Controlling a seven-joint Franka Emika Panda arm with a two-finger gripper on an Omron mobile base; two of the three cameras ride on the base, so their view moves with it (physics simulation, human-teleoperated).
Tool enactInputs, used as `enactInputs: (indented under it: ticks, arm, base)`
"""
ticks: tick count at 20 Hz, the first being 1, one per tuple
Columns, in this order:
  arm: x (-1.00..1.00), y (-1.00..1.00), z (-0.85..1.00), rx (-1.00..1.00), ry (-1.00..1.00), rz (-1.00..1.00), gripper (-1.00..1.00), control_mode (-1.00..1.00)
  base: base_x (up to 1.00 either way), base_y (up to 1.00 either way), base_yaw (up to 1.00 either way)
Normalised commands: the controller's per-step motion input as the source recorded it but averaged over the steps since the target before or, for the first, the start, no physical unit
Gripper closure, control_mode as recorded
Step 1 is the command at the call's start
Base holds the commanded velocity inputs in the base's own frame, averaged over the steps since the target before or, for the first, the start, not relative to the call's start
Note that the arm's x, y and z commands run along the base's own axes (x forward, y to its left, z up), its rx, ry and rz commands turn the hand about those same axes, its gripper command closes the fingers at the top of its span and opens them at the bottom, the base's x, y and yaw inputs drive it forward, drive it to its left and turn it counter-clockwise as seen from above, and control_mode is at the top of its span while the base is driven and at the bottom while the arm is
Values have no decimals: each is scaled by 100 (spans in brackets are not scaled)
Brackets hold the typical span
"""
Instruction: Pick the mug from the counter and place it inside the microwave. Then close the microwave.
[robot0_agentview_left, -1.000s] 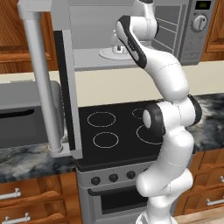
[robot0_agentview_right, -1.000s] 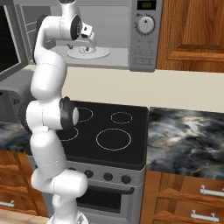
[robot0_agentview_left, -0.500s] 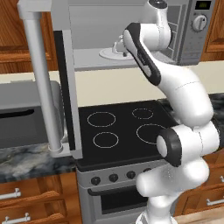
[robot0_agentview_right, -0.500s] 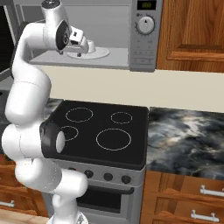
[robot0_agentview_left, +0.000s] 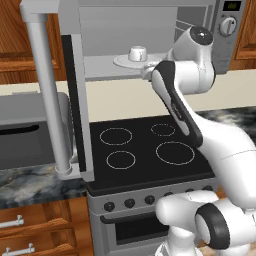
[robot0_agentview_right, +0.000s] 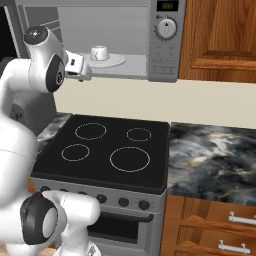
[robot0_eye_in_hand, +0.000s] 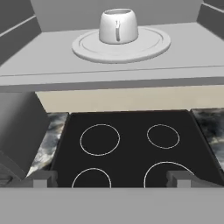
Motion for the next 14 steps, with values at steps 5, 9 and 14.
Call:
enactInputs:
  ticks: [5, 9, 14]
  arm:
    - [-82, 0, 33, -1, -7, 0, -100, -100]
    - [-69, 0, 26, -4, -9, 0, -100, -100]
    - [-88, 0, 44, -3, -2, 0, -100, -100]
  base:
    - [0, 0, 0]
    - [0, 0, 0]
    - [0, 0, 0]
